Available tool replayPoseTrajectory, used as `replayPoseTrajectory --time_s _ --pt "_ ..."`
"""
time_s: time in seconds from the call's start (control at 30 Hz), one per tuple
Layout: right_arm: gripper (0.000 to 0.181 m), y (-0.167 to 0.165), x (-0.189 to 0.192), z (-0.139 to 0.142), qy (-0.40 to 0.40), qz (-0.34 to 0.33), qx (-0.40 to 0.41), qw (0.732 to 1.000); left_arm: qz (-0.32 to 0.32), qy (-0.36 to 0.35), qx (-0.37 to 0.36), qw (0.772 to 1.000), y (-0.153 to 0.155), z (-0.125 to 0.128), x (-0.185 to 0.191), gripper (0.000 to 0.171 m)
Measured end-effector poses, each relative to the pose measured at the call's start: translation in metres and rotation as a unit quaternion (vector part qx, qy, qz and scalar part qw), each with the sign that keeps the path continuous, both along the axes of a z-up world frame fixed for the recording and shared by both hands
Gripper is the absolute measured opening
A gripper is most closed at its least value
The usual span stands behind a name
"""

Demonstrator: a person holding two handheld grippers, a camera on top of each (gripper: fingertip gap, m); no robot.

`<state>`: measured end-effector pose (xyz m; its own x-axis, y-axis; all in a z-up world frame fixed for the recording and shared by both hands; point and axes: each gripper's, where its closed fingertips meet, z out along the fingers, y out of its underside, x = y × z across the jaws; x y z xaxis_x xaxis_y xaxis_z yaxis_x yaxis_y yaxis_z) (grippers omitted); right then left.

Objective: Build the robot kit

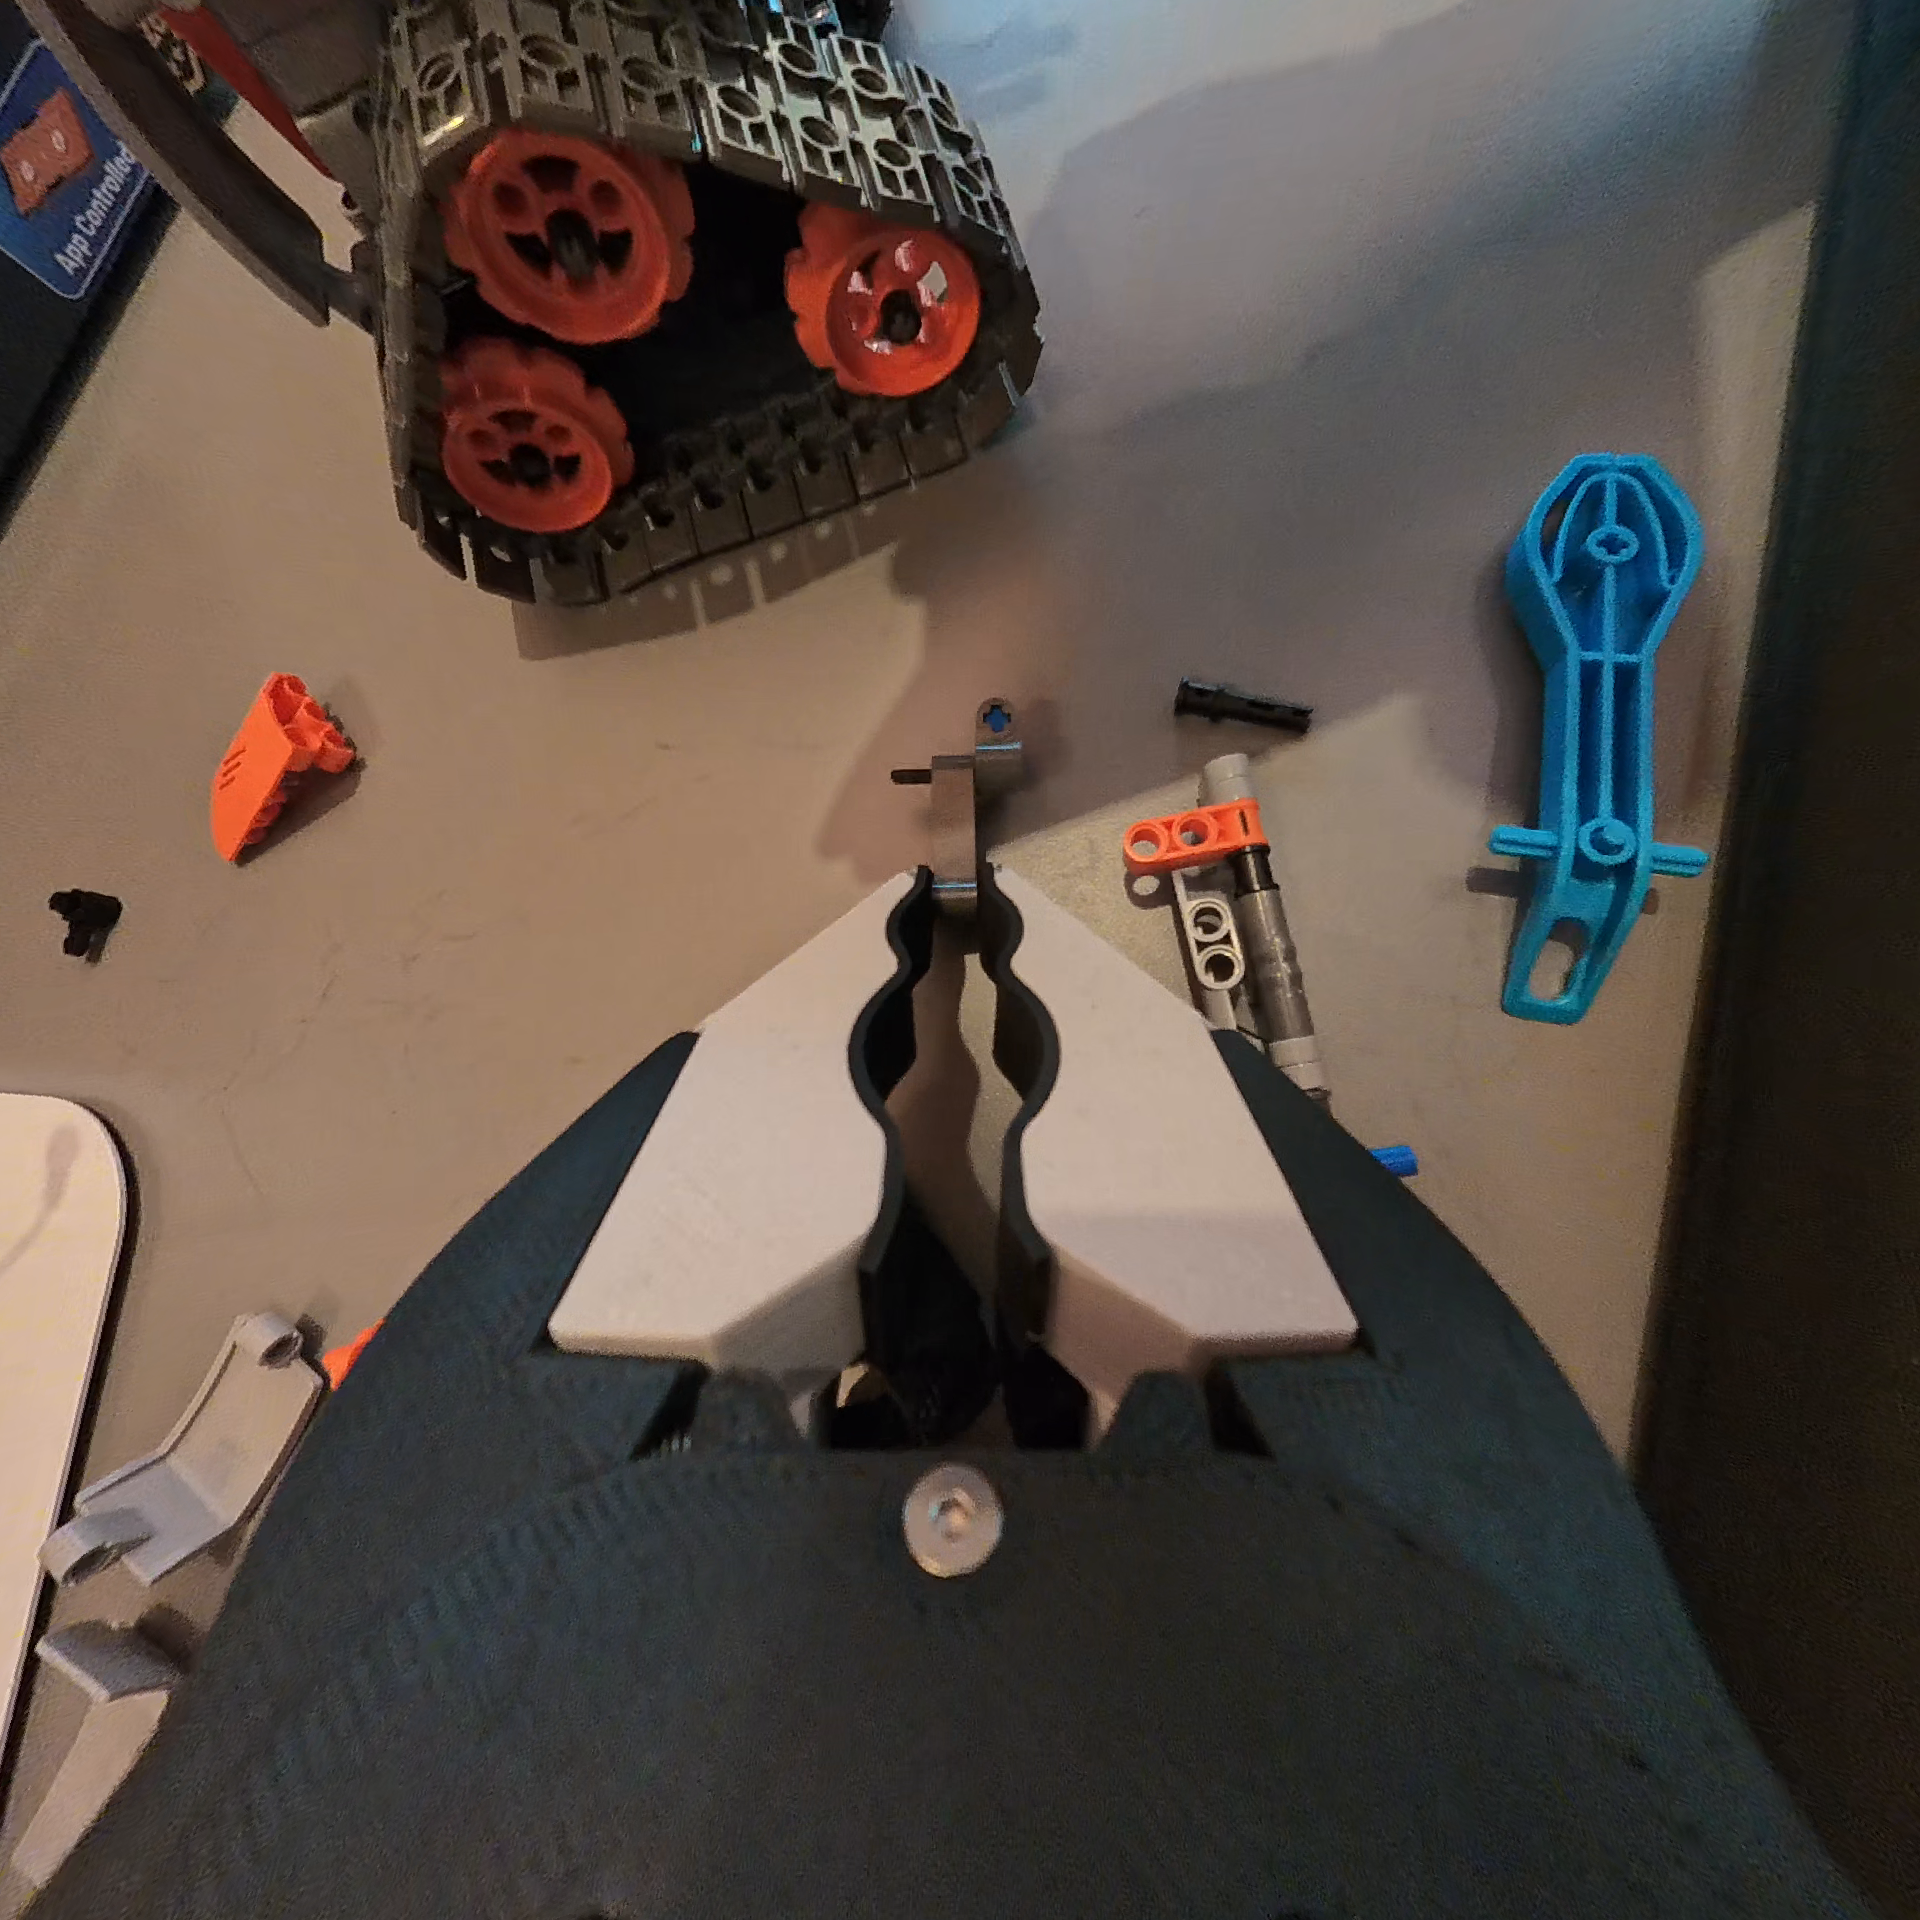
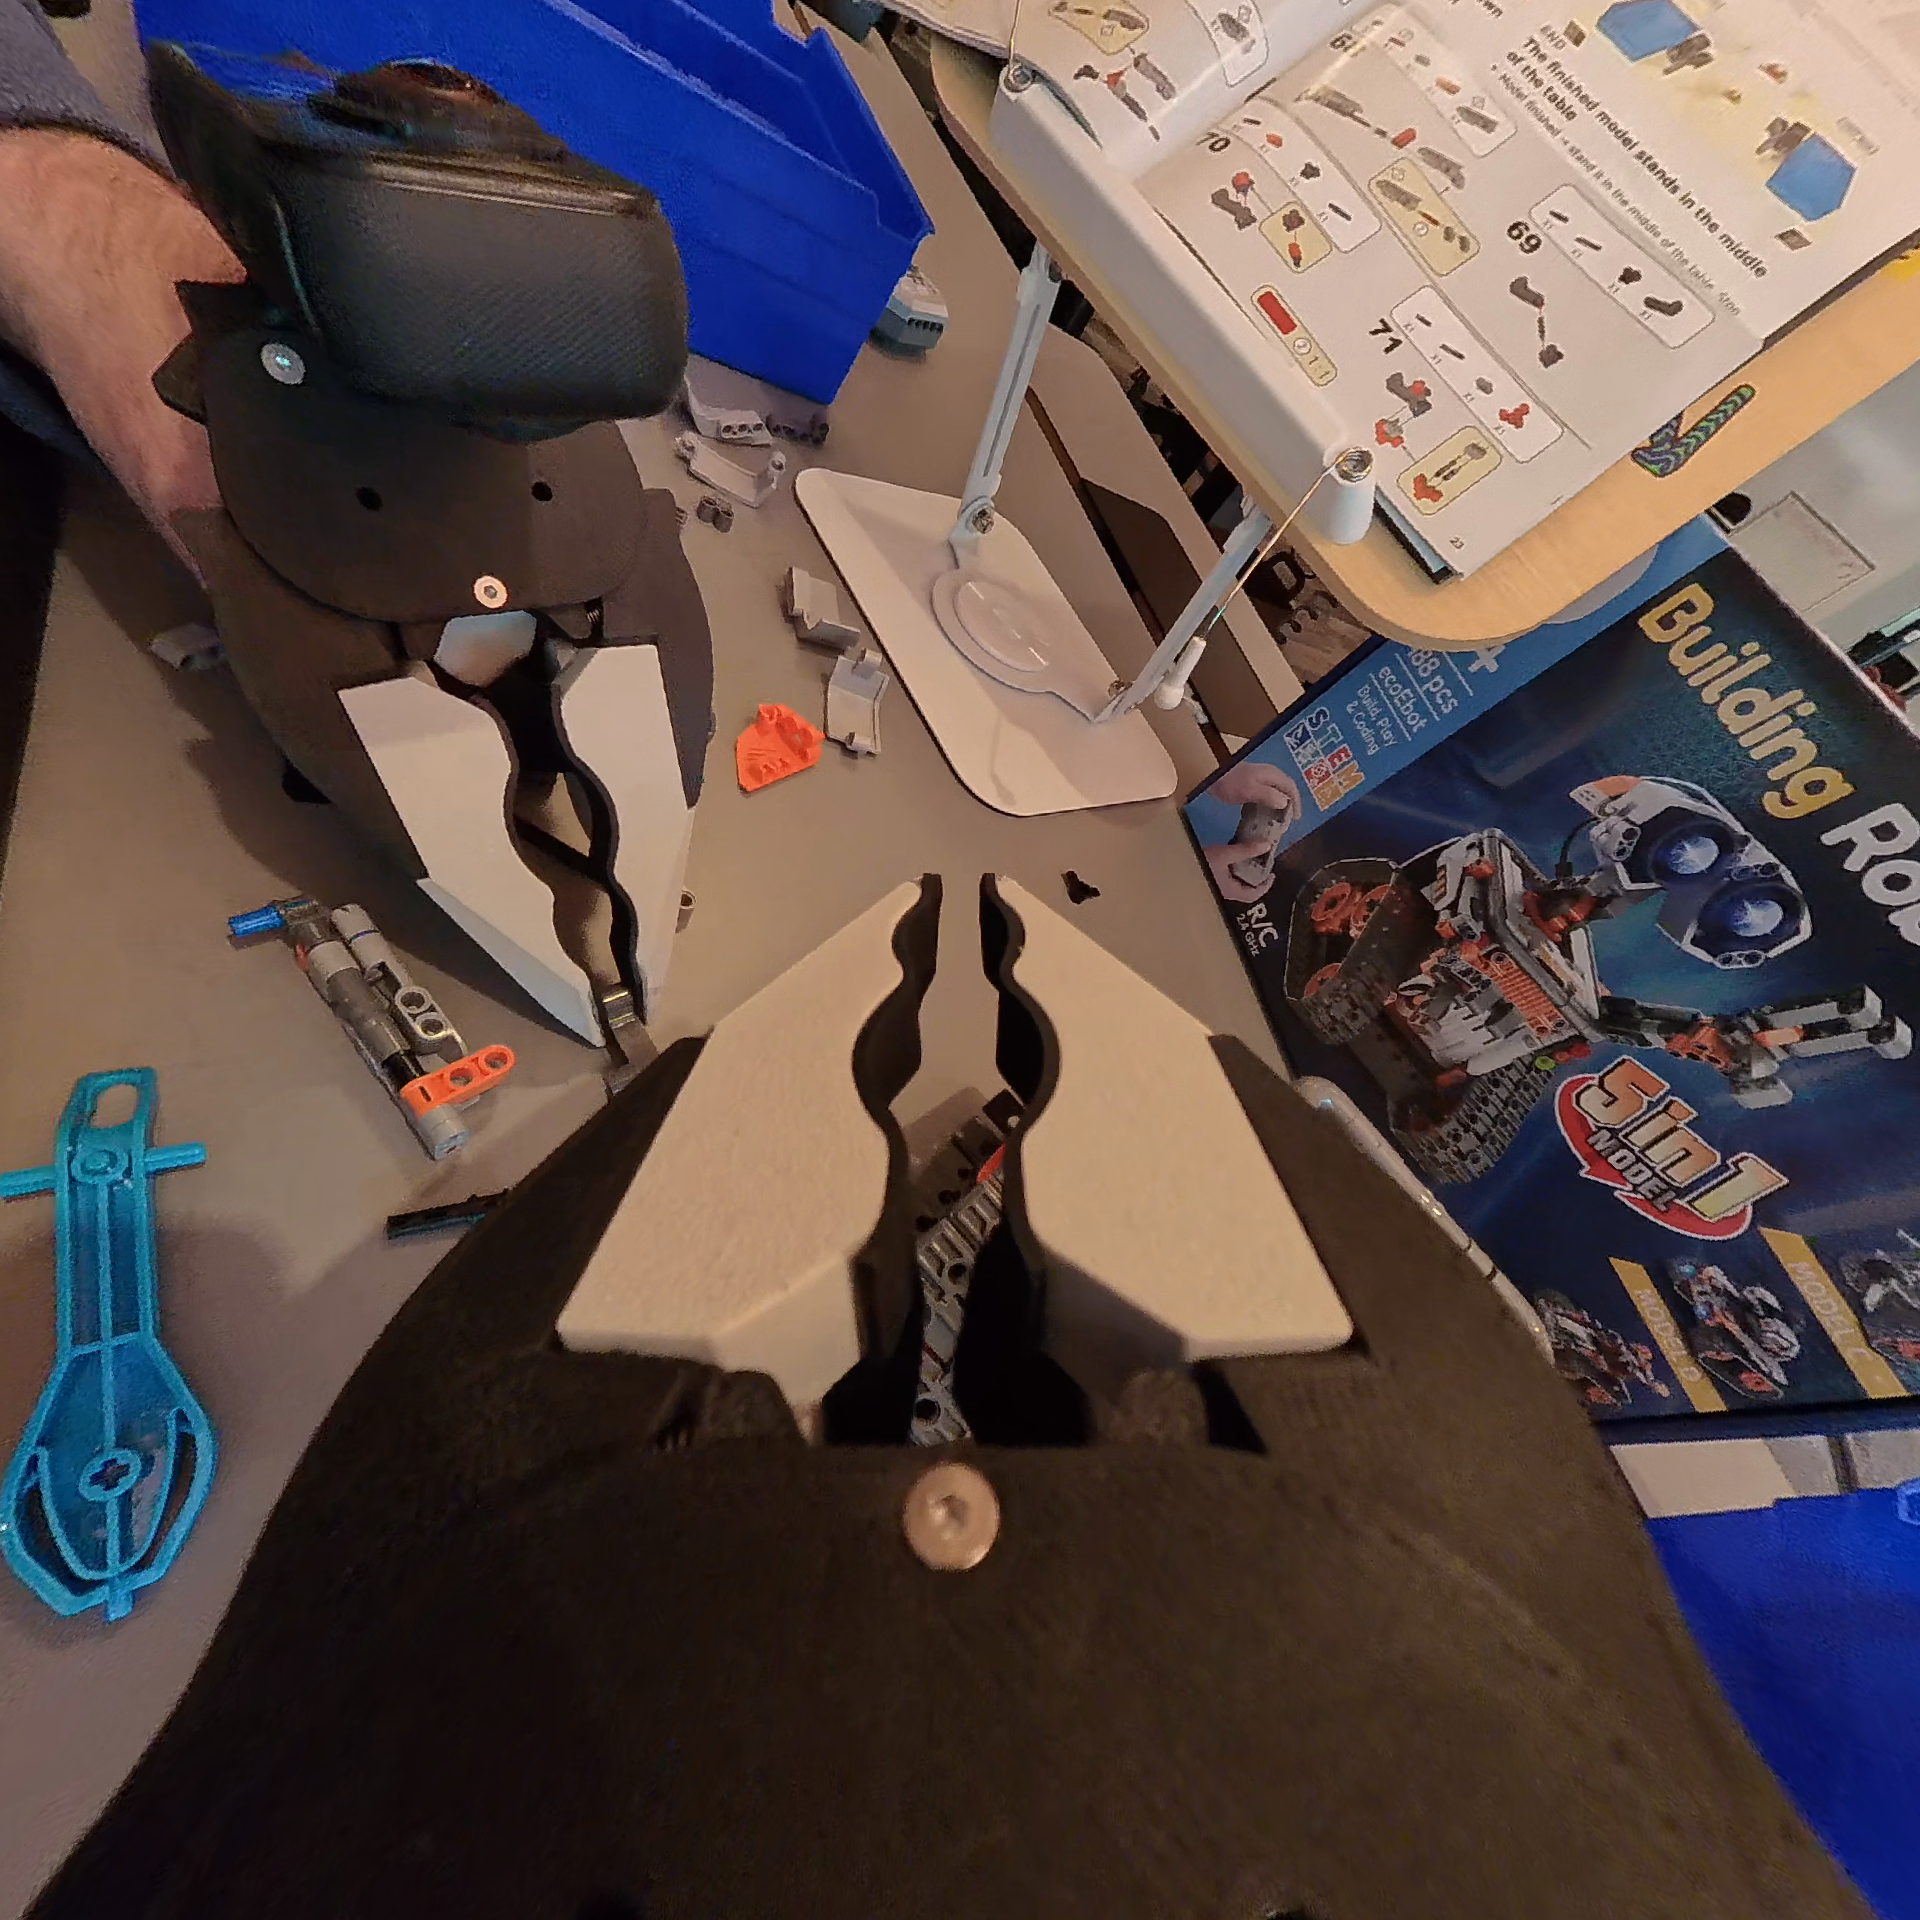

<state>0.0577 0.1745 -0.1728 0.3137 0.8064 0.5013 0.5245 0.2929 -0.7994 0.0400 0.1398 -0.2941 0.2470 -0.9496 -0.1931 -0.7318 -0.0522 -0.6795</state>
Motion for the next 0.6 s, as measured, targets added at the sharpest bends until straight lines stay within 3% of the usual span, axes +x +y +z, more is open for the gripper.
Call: replayPoseTrajectory --time_s 0.2,0.4,0.6 --pt "0.005 0.001 0.0 -0.003 -0.006 -0.001 -0.002 1.0 -0.004 0.003 -0.003 1.0 -0.002 0.0 -0.001 0.008" --pt "0.004 0.004 0.004 -0.002 0.001 -0.005 -0.004 1.0 -0.019 0.016 0.014 1.0 -0.006 0.003 -0.002 0.026" --pt "0.005 0.006 0.005 -0.002 0.004 -0.008 -0.003 1.0 -0.015 -0.009 0.047 0.999 -0.007 0.03 -0.011 0.039"
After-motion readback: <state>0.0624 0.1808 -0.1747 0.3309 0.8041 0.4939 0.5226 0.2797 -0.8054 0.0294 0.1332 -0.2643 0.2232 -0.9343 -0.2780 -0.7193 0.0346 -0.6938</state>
